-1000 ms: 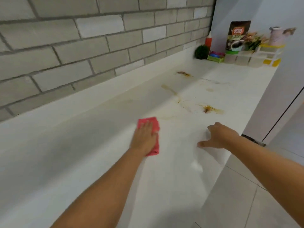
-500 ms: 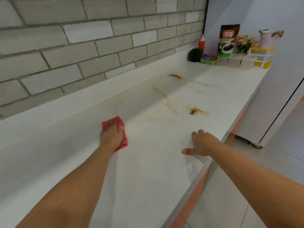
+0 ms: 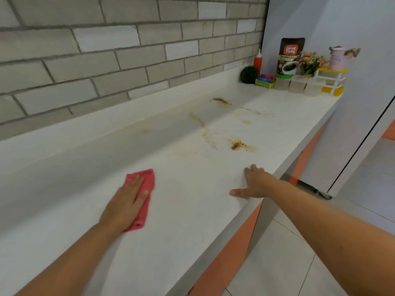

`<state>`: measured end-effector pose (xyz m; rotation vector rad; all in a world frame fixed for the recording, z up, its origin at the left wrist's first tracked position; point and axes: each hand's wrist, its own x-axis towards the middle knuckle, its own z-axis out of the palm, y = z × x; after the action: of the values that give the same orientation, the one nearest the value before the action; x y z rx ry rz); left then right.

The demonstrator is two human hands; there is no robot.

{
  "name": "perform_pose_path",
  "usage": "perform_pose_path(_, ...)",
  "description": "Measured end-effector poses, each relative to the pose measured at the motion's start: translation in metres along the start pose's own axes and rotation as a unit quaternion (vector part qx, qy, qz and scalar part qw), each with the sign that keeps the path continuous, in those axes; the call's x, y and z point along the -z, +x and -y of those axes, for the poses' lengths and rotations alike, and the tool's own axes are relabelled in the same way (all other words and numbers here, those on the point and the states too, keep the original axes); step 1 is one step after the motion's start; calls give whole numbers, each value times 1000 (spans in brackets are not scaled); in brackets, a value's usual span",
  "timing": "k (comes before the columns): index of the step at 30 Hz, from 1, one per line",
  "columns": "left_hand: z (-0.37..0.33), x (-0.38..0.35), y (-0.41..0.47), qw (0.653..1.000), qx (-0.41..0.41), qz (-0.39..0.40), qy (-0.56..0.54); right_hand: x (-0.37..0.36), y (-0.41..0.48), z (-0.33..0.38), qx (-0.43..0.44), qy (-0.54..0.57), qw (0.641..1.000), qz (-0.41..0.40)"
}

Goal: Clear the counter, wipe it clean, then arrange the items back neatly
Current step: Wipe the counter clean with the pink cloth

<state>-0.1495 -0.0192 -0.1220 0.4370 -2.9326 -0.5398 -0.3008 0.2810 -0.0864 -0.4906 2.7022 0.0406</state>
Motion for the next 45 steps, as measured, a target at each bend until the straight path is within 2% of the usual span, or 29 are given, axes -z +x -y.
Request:
perform_pose_path(3,12,-2,48,993,100,-38,46,0,2,0,10,-4,1000,-5)
perform_pose_path(5,-10,-15,71,991,114,-49,53,-2,2,-1,11,-5,1000,0)
perform_pose_path(8,-82,-42,73,998,47,-23,21,-1,3,-2,0,29,1000,8)
perform_pose_path(12,-174,-64,11,993,-110,42,18,18,-3,-13,-17,117,992,43)
perform_pose_path(14,-181,-61,-21,981,-177,72,23,21,-2,-23,-32,126,990,51)
perform_pose_path(16,-155,-53,-36,977,-192,86,21,22,-5,-22,-27,142,988,51)
perform_pose_path(18,-118,-47,-26,991,-127,50,9,21,-6,-21,-27,185,981,48)
perform_pose_path(20,-89,-39,4,1000,-9,20,14,20,-5,-22,-13,199,978,62)
perform_pose_path(22,-88,-39,39,996,75,-10,38,16,-4,-26,11,211,976,55)
perform_pose_path(23,-99,-42,49,995,85,-18,40,14,-3,-27,16,216,975,55)
perform_pose_path(25,-135,-55,55,999,44,-4,19,14,-2,-30,19,218,974,57)
perform_pose_path(29,-191,-69,-1,990,-123,68,20,16,-4,-28,25,202,978,44)
perform_pose_path(32,-171,-54,-53,987,-134,77,36,13,-8,-16,26,157,987,29)
perform_pose_path(35,-130,-39,-103,996,-74,33,32,12,-6,-6,21,112,993,30)
perform_pose_path(39,-72,-14,-141,997,71,-27,20,11,-6,18,-7,36,999,25)
perform_pose_path(43,1,10,-106,973,219,-65,33,7,-25,63,61,-6,997,37)
perform_pose_path(45,6,12,-79,966,244,-77,29,6,-31,73,59,-24,997,44)
